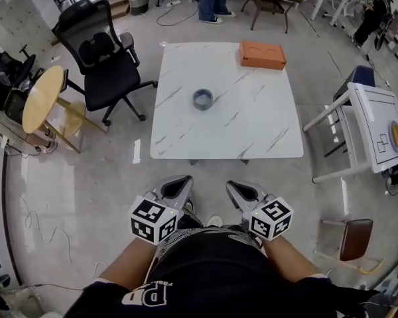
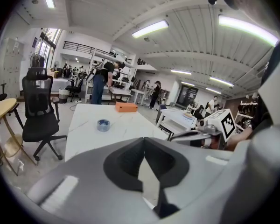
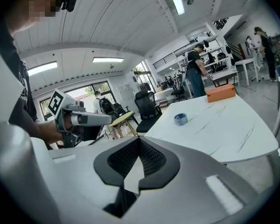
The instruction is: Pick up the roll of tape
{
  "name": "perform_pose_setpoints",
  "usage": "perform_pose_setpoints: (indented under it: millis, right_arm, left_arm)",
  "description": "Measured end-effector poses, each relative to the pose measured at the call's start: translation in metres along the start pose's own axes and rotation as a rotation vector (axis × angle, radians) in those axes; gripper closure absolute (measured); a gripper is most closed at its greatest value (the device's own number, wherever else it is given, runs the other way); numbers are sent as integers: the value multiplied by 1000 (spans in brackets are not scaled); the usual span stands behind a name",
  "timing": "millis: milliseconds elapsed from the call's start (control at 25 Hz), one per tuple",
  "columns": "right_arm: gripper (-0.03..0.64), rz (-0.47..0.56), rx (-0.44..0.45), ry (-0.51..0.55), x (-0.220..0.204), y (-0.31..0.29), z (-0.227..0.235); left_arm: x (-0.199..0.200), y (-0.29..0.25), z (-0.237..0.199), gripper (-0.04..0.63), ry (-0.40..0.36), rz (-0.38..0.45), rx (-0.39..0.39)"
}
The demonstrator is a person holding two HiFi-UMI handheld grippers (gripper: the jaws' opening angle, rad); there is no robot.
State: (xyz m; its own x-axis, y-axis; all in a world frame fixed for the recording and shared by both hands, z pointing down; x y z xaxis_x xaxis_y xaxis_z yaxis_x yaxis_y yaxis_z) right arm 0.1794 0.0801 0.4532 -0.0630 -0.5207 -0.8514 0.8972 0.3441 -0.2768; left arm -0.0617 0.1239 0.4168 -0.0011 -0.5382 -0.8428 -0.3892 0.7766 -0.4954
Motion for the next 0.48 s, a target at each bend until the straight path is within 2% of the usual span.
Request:
perform_pose_setpoints:
  millis: [480]
  right_arm:
    - [618, -10, -78, 42, 50, -56, 28]
  left_arm:
    - [58, -53, -66, 537, -51, 46, -84]
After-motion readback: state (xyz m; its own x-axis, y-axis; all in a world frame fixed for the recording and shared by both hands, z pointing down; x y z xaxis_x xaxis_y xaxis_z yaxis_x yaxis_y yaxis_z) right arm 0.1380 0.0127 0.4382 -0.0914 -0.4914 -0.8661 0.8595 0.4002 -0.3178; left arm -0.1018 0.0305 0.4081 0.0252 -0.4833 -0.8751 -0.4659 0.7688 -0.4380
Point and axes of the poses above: the fingertips, and each gripper's own axes: y backward along the fingers, z to its right, x out of its top, the point moved 10 cm from there along y, backward along the fingers, and after that the axes turned 6 degrees about x, right-handed, at the moved point
